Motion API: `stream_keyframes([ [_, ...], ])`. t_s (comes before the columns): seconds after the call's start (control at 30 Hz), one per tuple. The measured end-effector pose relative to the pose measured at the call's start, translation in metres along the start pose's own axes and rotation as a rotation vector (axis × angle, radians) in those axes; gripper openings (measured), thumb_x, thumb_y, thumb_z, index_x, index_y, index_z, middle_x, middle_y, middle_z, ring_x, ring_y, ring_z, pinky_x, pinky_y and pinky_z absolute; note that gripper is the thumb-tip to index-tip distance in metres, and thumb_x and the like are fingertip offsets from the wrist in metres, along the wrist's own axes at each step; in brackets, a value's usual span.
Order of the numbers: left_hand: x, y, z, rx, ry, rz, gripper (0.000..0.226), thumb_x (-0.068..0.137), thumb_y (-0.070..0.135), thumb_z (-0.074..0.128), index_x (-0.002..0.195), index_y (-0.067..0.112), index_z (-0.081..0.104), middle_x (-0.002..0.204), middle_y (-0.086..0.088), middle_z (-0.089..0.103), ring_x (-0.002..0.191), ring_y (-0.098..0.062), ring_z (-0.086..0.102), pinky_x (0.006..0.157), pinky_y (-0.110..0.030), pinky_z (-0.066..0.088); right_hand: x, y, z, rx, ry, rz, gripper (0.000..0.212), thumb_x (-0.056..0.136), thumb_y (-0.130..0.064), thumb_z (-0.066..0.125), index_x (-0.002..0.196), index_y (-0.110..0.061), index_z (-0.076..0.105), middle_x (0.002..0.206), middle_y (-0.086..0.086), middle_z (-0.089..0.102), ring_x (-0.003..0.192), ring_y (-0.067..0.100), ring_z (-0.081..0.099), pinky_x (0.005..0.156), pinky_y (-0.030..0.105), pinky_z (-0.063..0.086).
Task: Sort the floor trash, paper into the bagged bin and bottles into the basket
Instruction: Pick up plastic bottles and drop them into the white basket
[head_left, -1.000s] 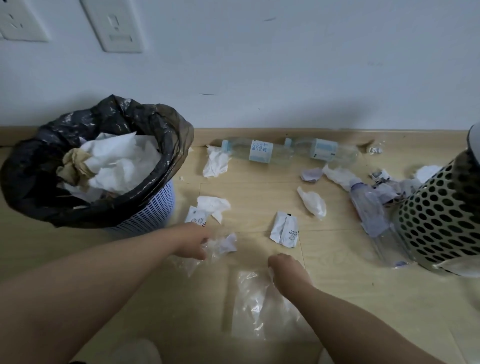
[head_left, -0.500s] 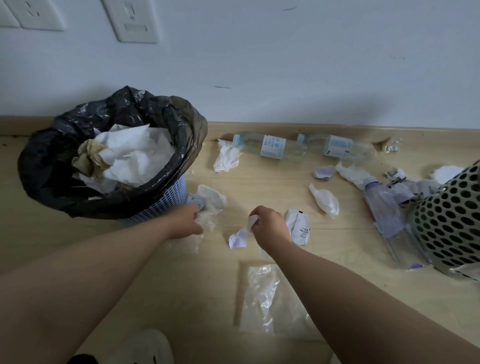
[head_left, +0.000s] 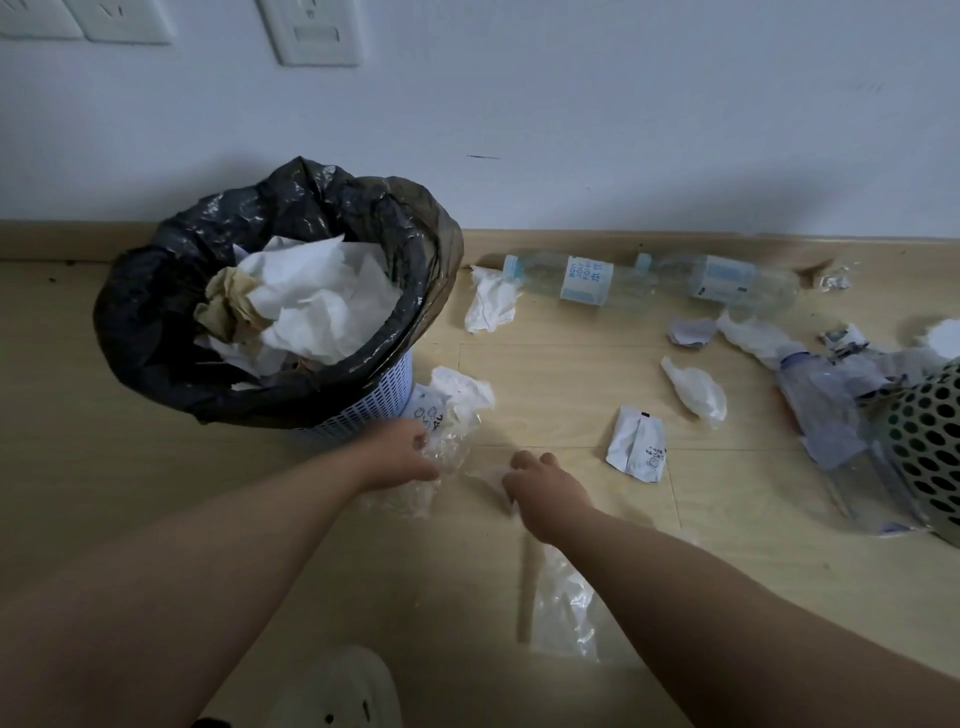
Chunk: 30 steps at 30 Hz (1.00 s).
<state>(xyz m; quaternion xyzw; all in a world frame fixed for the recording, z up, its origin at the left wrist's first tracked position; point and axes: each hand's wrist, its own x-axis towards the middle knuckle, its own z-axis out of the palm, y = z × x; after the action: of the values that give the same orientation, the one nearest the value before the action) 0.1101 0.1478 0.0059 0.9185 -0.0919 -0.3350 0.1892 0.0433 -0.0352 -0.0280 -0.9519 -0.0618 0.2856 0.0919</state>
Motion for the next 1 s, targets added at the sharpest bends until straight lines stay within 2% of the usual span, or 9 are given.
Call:
stream_keyframes([
  [0.1,-0.002,0.007,0.000,-0.030,0.019,0.000,0.025,0.081,0.033,0.066,0.091,0.019,0.048,0.091,0.001,0.049,0.081,-0.015,0.049,0.061,-0.023,0.038,0.003,0.006,-0.008,0.085,0.047,0.045,0.028,0.089,0.002,0.042,0.110,-0.008,0.058,0.119,0.012,0.049,0.111,0.030,0.050,0.086,0.034,0.043],
  [0.27,0.009,0.026,-0.003,-0.323,0.083,-0.005,0.016,0.082,0.026,0.067,0.083,0.017,0.054,0.085,-0.003,0.054,0.071,-0.014,0.052,0.061,-0.025,0.043,0.025,0.023,-0.040,0.219,0.160,0.142,0.028,0.087,0.002,0.041,0.107,-0.008,0.059,0.116,0.013,0.054,0.105,0.032,0.054,0.080,0.031,0.041],
  [0.37,0.020,0.039,-0.002,-0.571,0.125,-0.057,0.041,0.082,0.026,0.068,0.117,0.009,0.056,0.103,-0.002,0.057,0.088,-0.020,0.057,0.071,-0.030,0.049,0.038,0.036,-0.055,0.332,0.173,0.234,0.033,0.085,0.004,0.037,0.105,-0.011,0.059,0.112,0.011,0.056,0.094,0.029,0.054,0.072,0.028,0.039],
  [0.53,0.043,0.054,0.001,-0.491,0.128,-0.030,0.046,0.080,0.029,0.070,0.117,0.007,0.057,0.112,-0.007,0.060,0.098,-0.024,0.059,0.084,-0.036,0.049,0.041,0.060,-0.060,0.528,0.176,0.312,0.035,0.081,0.004,0.029,0.096,-0.011,0.056,0.085,0.010,0.057,0.060,0.025,0.054,0.048,0.024,0.040],
  [0.67,0.059,0.063,0.001,-0.389,0.217,-0.038,0.036,0.076,0.032,0.072,0.101,0.009,0.060,0.106,-0.005,0.056,0.096,-0.023,0.054,0.074,-0.030,0.041,0.039,0.073,-0.055,0.704,0.237,0.347,0.033,0.082,0.005,0.026,0.083,-0.015,0.052,0.076,0.007,0.056,0.046,0.018,0.053,0.046,0.023,0.042],
  [0.77,0.071,0.065,0.001,-0.135,0.297,-0.076,0.024,0.074,0.036,0.070,0.080,0.019,0.055,0.139,0.000,0.040,0.125,-0.026,0.036,0.096,-0.036,0.032,0.042,0.080,-0.054,0.872,0.310,0.367,0.029,0.081,0.006,0.033,0.074,-0.015,0.051,0.083,0.015,0.061,0.050,0.024,0.054,0.050,0.027,0.047],
  [0.83,0.078,0.062,0.001,-0.050,0.245,-0.104,0.027,0.073,0.038,0.069,0.066,0.025,0.047,0.151,0.004,0.025,0.135,-0.027,0.025,0.104,-0.041,0.026,0.044,0.085,-0.057,0.941,0.335,0.387,0.027,0.080,0.004,0.038,0.070,-0.017,0.051,0.085,0.016,0.064,0.061,0.026,0.056,0.060,0.034,0.050],
  [0.9,0.083,0.056,0.004,-0.032,0.167,-0.130,0.032,0.073,0.040,0.070,0.064,0.025,0.044,0.153,0.003,0.022,0.135,-0.028,0.026,0.104,-0.040,0.027,0.040,0.089,-0.058,0.786,0.313,0.353,0.023,0.081,-0.001,0.041,0.076,-0.019,0.054,0.090,0.009,0.063,0.076,0.023,0.055,0.067,0.033,0.046],
  [1.0,0.092,0.054,0.014,0.018,0.095,-0.108,0.031,0.075,0.045,0.065,0.071,0.022,0.046,0.134,0.000,0.043,0.120,-0.029,0.043,0.091,-0.034,0.036,0.026,0.095,-0.047,0.365,0.136,0.153,0.022,0.085,-0.009,0.046,0.092,-0.021,0.063,0.118,0.001,0.053,0.104,0.020,0.049,0.080,0.027,0.038],
])
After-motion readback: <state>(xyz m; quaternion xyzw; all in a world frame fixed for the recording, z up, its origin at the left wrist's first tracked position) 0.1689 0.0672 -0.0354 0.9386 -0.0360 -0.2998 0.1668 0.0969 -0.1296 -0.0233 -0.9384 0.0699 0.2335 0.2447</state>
